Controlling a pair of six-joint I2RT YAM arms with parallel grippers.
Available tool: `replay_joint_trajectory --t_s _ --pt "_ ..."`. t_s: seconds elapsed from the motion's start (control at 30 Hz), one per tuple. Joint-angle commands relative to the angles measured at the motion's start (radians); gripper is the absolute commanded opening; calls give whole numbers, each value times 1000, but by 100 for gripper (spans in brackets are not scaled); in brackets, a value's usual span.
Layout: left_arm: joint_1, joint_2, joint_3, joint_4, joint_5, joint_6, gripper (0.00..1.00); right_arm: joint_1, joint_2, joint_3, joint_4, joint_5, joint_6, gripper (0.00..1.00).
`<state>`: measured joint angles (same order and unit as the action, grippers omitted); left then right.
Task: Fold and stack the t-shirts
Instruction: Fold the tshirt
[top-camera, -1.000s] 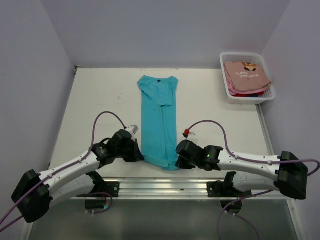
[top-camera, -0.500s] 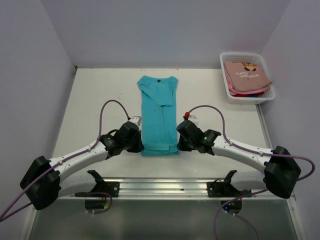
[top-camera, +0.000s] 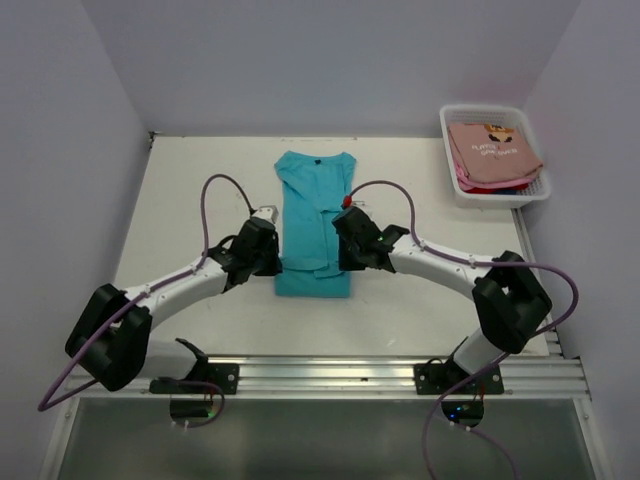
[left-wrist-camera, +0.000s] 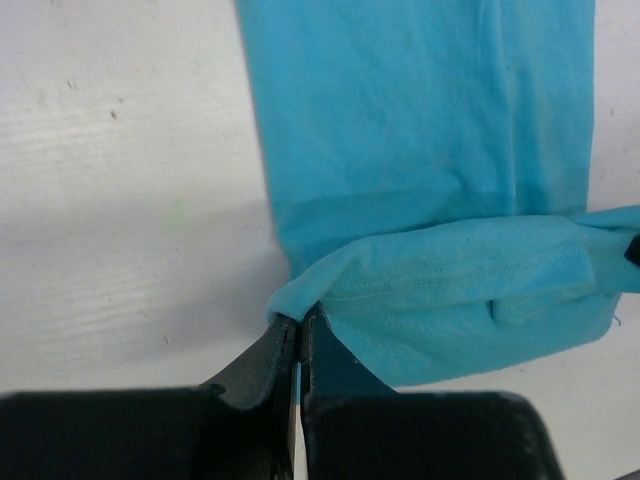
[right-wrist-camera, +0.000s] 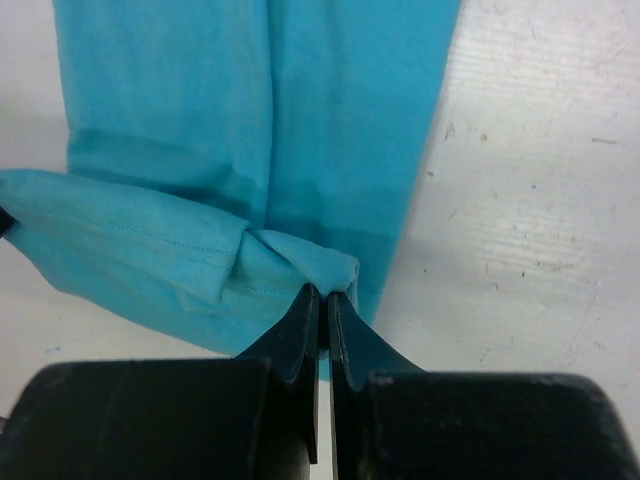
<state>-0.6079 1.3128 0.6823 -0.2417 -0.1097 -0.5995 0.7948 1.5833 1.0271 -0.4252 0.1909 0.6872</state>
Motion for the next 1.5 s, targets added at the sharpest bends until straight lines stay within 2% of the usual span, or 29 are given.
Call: replay_joint_trajectory --t_s 0.0,0.2,0.57,0.73,0.87,0.9,0.93,0.97,1.0,1.03,1.13,1.2,1.33,1.47 --pt "46 40 75 94 -25 64 0 -22 21 94 16 8 -70 0" --pt "77 149 186 108 -5 110 0 -60 64 174 -9 15 -113 0" --pt "115 298 292 133 31 150 0 -134 153 263 -21 2 -159 0" --pt "154 353 333 148 44 175 0 -161 233 306 -24 5 -169 0" --pt "188 439 408 165 68 185 0 -184 329 417 -40 35 -198 0" --pt "200 454 448 173 71 191 0 -192 354 445 -46 48 -201 9" --pt "207 474 473 185 77 193 4 -207 398 506 -50 62 -199 36" --pt "226 502 532 185 76 191 40 -212 424 545 -76 74 -192 53" --pt "235 511 557 186 64 188 68 -219 441 585 -87 87 -196 62" --pt "243 513 580 196 44 184 97 -221 455 661 -95 134 -202 76" --pt "260 418 632 220 5 199 100 -221 451 782 -151 206 -235 95" --pt "260 355 620 225 10 219 100 -220 399 778 -129 217 -247 98" --pt "260 211 556 225 31 221 100 -220 259 623 -43 222 -249 99" --pt "260 164 413 269 138 187 100 -221 156 479 2 170 -236 97"
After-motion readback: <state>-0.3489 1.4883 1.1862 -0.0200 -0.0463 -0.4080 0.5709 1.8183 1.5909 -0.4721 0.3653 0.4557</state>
